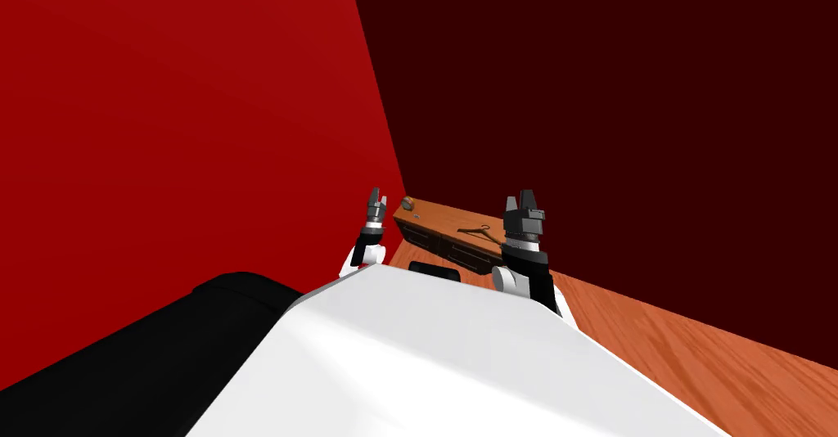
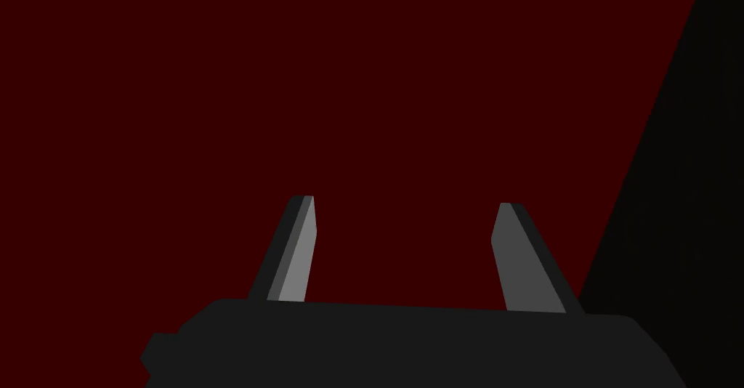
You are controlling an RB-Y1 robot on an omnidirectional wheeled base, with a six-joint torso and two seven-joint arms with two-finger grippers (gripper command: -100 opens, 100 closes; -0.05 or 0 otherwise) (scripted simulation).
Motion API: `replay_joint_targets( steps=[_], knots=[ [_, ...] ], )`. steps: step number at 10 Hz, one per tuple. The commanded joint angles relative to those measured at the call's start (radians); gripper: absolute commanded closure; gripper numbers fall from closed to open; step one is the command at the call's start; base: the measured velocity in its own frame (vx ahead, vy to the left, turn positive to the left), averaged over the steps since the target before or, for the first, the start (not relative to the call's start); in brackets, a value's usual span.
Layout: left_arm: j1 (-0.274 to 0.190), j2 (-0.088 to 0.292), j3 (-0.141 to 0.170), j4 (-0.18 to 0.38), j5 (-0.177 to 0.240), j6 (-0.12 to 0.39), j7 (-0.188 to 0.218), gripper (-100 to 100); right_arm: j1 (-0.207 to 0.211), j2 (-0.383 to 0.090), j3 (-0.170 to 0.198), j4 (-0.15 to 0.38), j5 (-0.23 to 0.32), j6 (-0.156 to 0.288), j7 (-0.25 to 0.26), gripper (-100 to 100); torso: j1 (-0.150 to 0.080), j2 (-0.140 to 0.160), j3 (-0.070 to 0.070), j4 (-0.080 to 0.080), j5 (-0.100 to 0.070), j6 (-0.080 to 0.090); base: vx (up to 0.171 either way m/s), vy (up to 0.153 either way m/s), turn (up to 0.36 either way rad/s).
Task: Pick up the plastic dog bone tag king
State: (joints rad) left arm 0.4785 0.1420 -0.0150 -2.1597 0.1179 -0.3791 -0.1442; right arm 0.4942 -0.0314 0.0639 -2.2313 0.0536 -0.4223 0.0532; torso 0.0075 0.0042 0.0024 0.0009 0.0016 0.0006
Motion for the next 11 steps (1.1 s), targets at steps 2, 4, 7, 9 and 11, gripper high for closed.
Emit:
replay_joint_targets(
  steps=[2, 4, 7, 9, 11],
  knots=[
    [-0.020, 0.066, 0.032, 0.028, 0.081, 0.078, -0.008, -100, 0.000, 0.000, 0.000, 0.000, 0.000, 0.000, 0.000, 0, 0.001, 0.000, 0.000, 0.000, 0.000, 0.000, -0.068, 0.109, -0.387],
    [-0.031, 0.087, 0.044, 0.045, 0.132, 0.111, -0.012, -100, 0.000, 0.000, 0.000, 0.000, 0.000, 0.000, 0.000, 0, 0.000, -0.002, -0.001, 0.000, 0.000, -0.001, -0.051, 0.075, -0.150],
    [-0.052, 0.127, 0.069, 0.084, 0.211, 0.185, -0.016, -100, 0.000, 0.000, 0.000, 0.000, 0.000, 0.000, 0.000, 0, 0.001, -0.001, 0.000, 0.000, 0.000, 0.000, -0.071, 0.089, -0.367],
    [-0.073, 0.164, 0.097, 0.131, 0.276, 0.249, -0.016, -100, 0.000, 0.000, 0.000, 0.000, 0.000, 0.000, 0.000, 0, -0.001, -0.003, -0.001, -0.001, 0.000, 0.000, -0.055, 0.076, -0.395],
    [-0.082, 0.182, 0.112, 0.158, 0.328, 0.295, -0.013, -100, 0.000, 0.000, 0.000, 0.000, 0.000, 0.000, 0.000, 0, -0.001, -0.003, -0.002, -0.001, 0.000, -0.001, -0.055, 0.067, -0.305]
  ],
)
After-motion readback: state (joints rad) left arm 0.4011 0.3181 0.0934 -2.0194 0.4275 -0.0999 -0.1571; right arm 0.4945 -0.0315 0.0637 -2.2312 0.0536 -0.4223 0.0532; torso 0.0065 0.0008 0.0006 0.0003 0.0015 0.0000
